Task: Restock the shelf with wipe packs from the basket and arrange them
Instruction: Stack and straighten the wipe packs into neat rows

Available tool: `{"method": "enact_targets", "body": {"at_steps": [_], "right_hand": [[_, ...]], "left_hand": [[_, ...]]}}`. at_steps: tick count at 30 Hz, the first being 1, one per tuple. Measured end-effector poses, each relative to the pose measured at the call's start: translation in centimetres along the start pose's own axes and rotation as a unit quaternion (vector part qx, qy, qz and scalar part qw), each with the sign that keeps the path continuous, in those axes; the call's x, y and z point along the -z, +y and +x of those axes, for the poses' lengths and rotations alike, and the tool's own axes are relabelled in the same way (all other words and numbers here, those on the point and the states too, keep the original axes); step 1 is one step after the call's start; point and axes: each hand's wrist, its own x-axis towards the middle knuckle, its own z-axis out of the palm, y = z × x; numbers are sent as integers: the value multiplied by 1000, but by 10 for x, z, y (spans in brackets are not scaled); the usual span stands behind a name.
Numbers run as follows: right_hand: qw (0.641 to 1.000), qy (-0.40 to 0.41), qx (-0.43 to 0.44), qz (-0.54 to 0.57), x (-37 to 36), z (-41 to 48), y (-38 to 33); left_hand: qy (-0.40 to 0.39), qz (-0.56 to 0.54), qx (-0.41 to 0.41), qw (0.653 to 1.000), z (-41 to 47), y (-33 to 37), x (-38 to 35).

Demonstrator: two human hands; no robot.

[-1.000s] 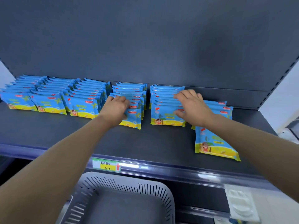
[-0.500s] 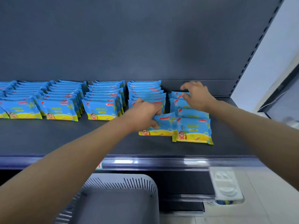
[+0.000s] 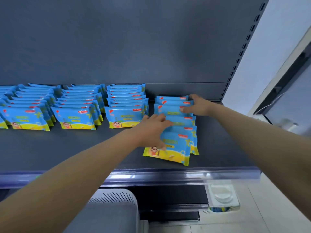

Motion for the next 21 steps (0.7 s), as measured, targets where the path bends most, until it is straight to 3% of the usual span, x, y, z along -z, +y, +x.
{"method": "enact_targets", "body": {"at_steps": [4,7,14,21], "right_hand": [[986,-51,-15,160,-1,20,2],[976,-58,-25,208,-3,33,0],[960,-97,-75,251,-1,52,-10],[934,-110,-171,295,3,61,-18]], "left_hand": [[-22,-41,33,998,4,-1,-3],[-6,3,55,998,14,2,-1],[130,74,80,986,33,2,3],[71,90,102,988,50,-3,15]]}}
